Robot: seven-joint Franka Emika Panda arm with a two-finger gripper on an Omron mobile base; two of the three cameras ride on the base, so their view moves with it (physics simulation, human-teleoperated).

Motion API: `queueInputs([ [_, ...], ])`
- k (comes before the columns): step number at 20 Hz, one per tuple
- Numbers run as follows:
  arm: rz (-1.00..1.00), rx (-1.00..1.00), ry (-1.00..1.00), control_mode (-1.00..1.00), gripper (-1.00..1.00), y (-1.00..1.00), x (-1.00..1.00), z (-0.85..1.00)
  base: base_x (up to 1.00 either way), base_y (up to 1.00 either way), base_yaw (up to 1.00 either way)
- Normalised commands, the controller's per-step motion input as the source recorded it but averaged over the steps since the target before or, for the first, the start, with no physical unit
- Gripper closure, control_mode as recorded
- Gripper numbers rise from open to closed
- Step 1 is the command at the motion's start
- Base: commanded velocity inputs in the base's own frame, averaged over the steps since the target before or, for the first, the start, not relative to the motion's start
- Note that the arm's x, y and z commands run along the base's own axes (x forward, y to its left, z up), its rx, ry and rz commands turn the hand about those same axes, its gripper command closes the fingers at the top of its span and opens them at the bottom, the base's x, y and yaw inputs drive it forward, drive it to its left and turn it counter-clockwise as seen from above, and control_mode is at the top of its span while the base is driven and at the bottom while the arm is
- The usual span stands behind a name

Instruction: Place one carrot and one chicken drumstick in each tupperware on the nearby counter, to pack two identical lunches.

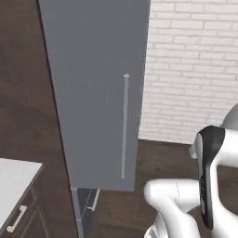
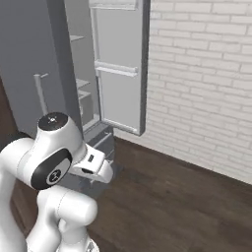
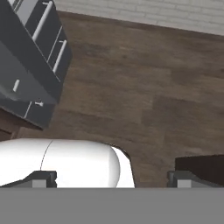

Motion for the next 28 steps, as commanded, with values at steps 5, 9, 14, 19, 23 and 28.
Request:
queueInputs([
  [5, 0.00, 0.00, 0.00, 1.00, -1.00, 0.00, 0.00, 0.00, 1.00, -0.60, 0.01],
  [9, 0.00, 0.00, 0.00, 1.00, -1.00, 0.00, 0.00, 0.00, 1.00, -0.32, 0.09],
  [14, 0.00, 0.00, 0.00, 1.00, -1.00, 0.00, 0.00, 0.00, 1.00, -0.50, 0.18],
  [19, 0.00, 0.00, 0.00, 1.00, -1.00, 0.00, 0.00, 0.00, 0.83, -0.64, 0.45],
  [23, 0.00, 0.00, 0.00, 1.00, -1.00, 0.00, 0.00, 0.00, 0.09, -0.21, 0.80],
  [28, 0.00, 0.00, 0.00, 1.00, -1.00, 0.00, 0.00, 0.00, 0.00, 0.00, 0.94],
])
